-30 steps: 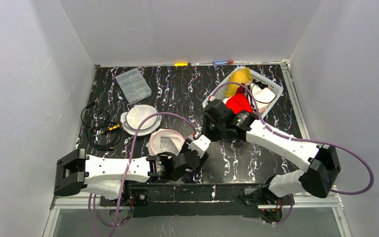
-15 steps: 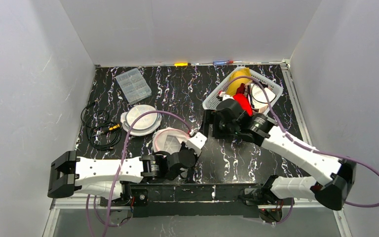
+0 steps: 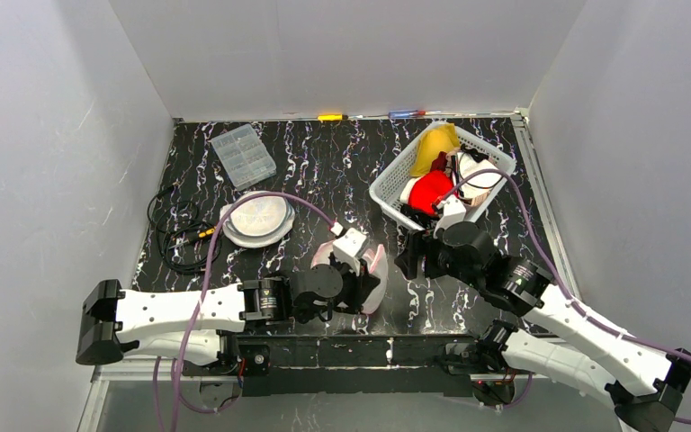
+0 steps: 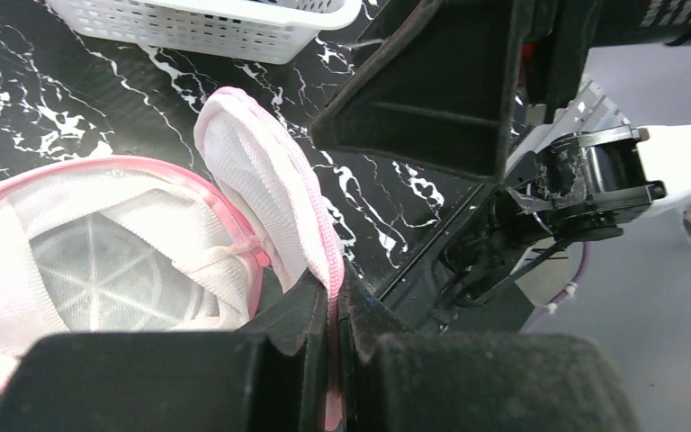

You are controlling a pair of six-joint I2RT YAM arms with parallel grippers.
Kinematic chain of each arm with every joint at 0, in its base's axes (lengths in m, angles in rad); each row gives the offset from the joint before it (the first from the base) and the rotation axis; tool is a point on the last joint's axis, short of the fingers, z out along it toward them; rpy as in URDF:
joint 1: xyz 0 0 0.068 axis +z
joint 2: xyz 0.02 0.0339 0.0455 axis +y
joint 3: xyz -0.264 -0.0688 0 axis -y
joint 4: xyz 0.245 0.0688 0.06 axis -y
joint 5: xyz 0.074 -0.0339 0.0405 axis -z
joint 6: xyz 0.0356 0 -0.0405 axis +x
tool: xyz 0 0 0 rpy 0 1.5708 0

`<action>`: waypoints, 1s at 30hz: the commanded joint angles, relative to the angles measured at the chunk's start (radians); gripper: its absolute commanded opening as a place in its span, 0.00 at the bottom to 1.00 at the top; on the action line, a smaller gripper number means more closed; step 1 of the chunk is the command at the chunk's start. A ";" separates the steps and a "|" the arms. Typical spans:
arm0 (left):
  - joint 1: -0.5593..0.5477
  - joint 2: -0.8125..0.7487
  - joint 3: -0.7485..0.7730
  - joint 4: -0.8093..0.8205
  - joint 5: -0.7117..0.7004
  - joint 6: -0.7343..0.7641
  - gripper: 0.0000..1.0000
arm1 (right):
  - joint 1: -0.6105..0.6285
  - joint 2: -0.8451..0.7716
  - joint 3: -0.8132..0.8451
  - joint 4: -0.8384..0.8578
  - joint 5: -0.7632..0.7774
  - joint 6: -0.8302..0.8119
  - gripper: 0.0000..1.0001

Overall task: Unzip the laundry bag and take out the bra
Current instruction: Close the laundry bag at the center of the board.

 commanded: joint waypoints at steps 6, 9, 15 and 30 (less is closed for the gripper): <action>0.142 -0.031 -0.040 0.029 0.103 -0.065 0.00 | -0.003 -0.089 -0.122 0.176 -0.088 -0.032 0.84; 0.198 -0.053 -0.071 0.048 0.146 -0.054 0.00 | -0.004 -0.107 -0.153 0.214 -0.119 -0.031 0.83; 0.278 -0.111 -0.121 0.112 0.260 0.027 0.00 | -0.003 -0.119 -0.209 0.289 -0.200 -0.020 0.80; 0.515 -0.145 -0.368 0.685 0.678 -0.388 0.00 | -0.002 -0.289 -0.290 0.380 -0.154 0.040 0.84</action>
